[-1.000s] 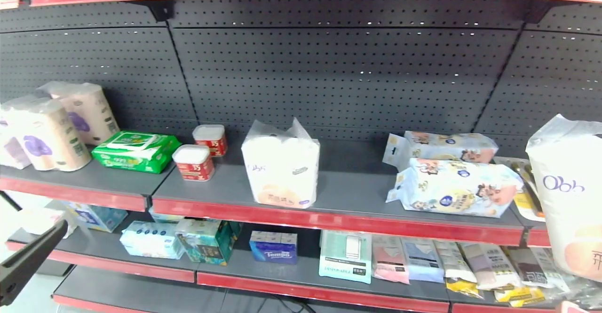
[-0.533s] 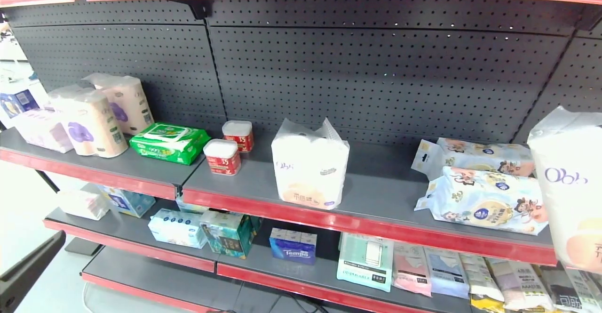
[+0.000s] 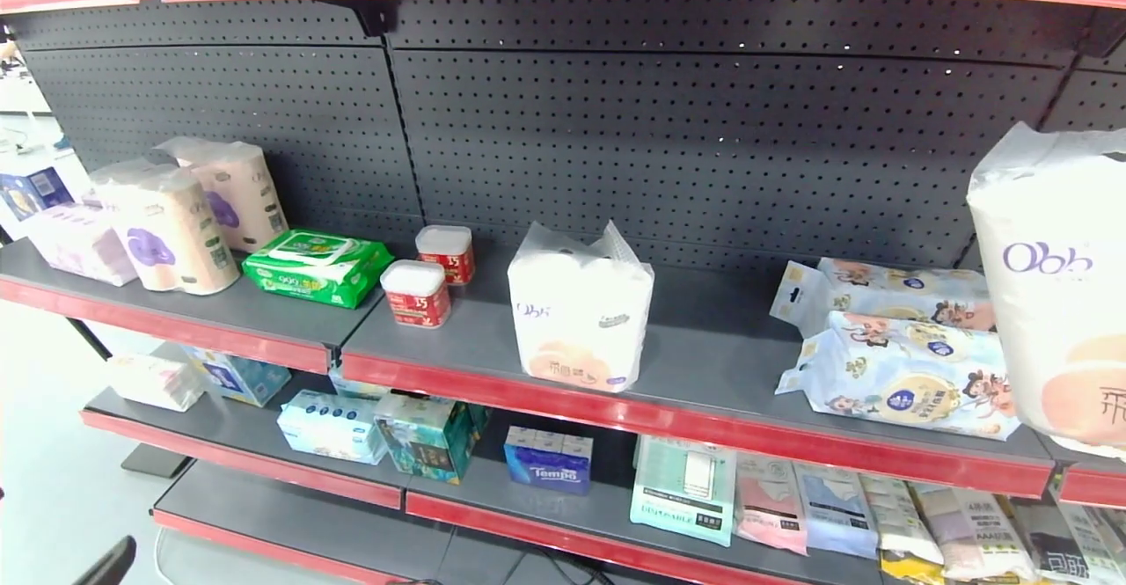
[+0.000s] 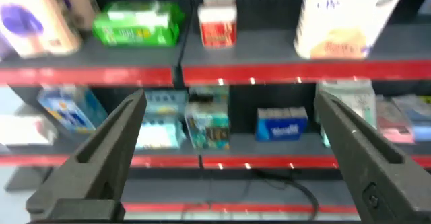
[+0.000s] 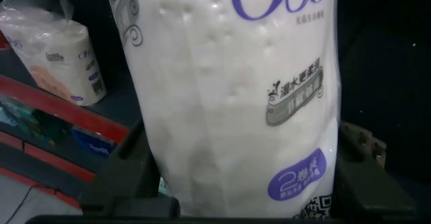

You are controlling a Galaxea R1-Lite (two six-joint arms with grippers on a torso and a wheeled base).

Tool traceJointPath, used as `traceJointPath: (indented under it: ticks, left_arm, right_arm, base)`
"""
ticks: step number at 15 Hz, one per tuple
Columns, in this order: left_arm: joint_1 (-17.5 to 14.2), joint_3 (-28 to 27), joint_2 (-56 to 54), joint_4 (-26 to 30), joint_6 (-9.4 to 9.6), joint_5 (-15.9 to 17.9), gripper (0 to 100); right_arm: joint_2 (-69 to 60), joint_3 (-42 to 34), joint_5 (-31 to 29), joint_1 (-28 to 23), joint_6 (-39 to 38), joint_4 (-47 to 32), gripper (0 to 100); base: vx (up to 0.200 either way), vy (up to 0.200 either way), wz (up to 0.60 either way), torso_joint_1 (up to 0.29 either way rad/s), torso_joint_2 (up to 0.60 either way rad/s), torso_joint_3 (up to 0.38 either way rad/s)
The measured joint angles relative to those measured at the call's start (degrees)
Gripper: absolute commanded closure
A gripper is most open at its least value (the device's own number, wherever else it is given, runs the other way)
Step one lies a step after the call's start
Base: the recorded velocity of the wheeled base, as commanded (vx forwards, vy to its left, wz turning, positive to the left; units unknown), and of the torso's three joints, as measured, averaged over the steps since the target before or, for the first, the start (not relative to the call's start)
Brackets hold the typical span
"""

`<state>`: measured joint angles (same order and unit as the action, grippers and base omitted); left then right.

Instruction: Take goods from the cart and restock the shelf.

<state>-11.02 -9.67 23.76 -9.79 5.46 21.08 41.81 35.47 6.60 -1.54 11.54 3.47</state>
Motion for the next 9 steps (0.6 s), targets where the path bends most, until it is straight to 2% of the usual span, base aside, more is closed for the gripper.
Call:
traceJointPath:
  ticks: [3, 4, 6, 7, 8, 9]
  left_arm:
    - [-0.1, 0.3, -8.9, 13.0, -0.43, -0.7, 0]
    - [-0.2, 0.5, -11.9, 16.2, -0.82, -2.7, 0]
    - [-0.3, 1.9, -15.6, 17.5, -2.56, -11.7, 0]
    - [-0.3, 3.1, -16.6, 16.9, -2.65, -16.5, 0]
    - [-0.4, 4.6, -17.3, 14.4, -2.67, -23.0, 0]
    - [-0.4, 6.1, -17.7, 11.6, -2.73, -25.3, 0]
  right_arm:
    - [1.2, 0.2, 0.0, 0.0, -0.1, 0.0, 100]
    - [1.6, 0.2, 0.0, 0.0, 0.0, 0.0, 100]
    - [2.1, 0.0, 0.0, 0.0, 0.0, 0.0, 100]
    - [2.3, 0.0, 0.0, 0.0, -0.1, 0.1, 100]
    - [2.5, -0.1, 0.0, 0.0, -0.1, 0.1, 100]
    - [2.6, -0.1, 0.0, 0.0, -0.1, 0.1, 100]
  base:
    - [0.000, 0.000, 0.00, 0.000, 0.00, 0.000]
    - [0.000, 0.000, 0.00, 0.000, 0.00, 0.000]
    - [0.000, 0.000, 0.00, 0.000, 0.00, 0.000]
    - [0.000, 0.000, 0.00, 0.000, 0.00, 0.000]
    - [0.000, 0.000, 0.00, 0.000, 0.00, 0.000]
    - [0.000, 0.000, 0.00, 0.000, 0.00, 0.000]
